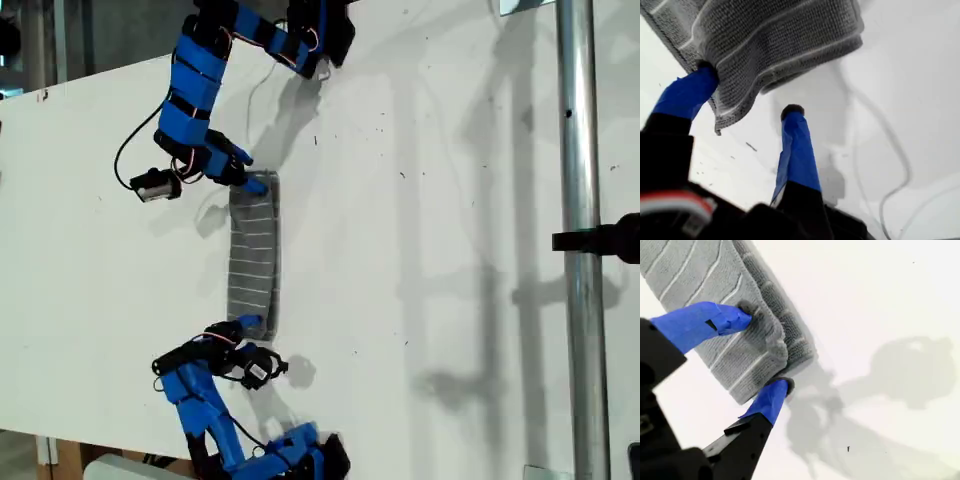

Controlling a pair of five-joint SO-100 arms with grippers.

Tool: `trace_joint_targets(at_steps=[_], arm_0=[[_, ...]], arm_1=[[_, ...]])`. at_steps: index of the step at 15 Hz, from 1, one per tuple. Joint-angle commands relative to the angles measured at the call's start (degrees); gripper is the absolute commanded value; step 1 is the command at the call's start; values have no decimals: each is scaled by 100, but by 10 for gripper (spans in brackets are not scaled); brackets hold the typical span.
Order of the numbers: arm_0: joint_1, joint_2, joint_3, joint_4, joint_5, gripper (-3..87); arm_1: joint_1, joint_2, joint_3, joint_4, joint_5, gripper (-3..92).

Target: Grasp corners of a towel and fold twice.

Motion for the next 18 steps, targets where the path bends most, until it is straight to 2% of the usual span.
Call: trace_joint_targets(at_steps=[1,3,6,8,9,10,11,12,13,15,18], arm_0=[[123,1969,993,79,-185,201],[457,3507,2312,-97,-615,189],[1116,5810,4368,-703,-1670,175],[1828,8218,6047,-1644,-2048,123],[2180,9606,6803,-1907,-2118,101],[2355,10916,7444,-1819,-2329,79],[2566,11786,7963,-1846,-2399,52],[2725,11760,8121,-2013,-2276,22],[2689,11760,8411,-2057,-2171,-15],[2654,11760,9378,-2312,-2575,-15],[2329,11760,9466,-2276,-2320,-15]], arm_1=[[220,1600,606,554,220,292],[387,3050,1837,765,1046,296],[-431,4430,3190,299,2584,299],[-1204,5880,4588,-475,3647,284],[-1564,6952,5291,-545,4104,269],[-1828,8209,5906,-325,4430,252],[-2039,9571,6407,53,4553,232],[-2224,10195,6741,220,4834,217],[-2391,10107,6847,149,4922,204],[-2637,10116,7084,26,5115,202],[-2672,10090,7084,18,5098,202]])
